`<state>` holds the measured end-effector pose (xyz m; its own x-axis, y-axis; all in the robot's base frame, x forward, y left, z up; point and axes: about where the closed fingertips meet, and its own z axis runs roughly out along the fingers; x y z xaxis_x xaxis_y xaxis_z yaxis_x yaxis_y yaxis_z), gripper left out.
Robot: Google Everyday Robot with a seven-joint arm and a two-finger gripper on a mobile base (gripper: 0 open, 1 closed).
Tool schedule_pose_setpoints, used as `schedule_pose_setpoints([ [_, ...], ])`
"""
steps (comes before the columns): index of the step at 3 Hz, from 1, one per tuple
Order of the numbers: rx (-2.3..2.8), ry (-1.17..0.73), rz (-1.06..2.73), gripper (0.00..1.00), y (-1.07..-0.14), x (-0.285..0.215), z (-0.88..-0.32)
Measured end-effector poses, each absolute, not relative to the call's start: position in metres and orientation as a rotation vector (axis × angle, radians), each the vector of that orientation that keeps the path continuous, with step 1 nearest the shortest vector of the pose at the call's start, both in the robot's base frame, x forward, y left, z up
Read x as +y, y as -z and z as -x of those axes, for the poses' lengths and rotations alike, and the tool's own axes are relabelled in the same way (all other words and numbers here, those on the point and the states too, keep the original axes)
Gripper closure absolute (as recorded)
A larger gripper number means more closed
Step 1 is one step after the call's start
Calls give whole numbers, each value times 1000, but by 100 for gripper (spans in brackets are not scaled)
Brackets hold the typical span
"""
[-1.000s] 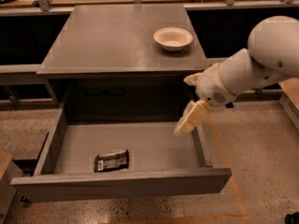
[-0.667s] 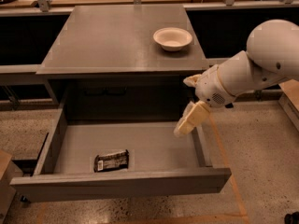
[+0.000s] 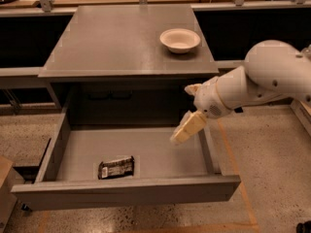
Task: Pick rxbar chocolate from top drawer and place on counter
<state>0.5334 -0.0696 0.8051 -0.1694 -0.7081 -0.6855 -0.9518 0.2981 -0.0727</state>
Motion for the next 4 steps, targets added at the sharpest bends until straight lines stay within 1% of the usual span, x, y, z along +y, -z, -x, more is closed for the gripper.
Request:
schedule_pose_setpoints([
  [1,1890,-543,1475,0,-791,-42,-548],
  [2,1803,-643,1472,0,-790,-18,-553],
  [4,1849,-610,1527,0,-759,-9,-552],
])
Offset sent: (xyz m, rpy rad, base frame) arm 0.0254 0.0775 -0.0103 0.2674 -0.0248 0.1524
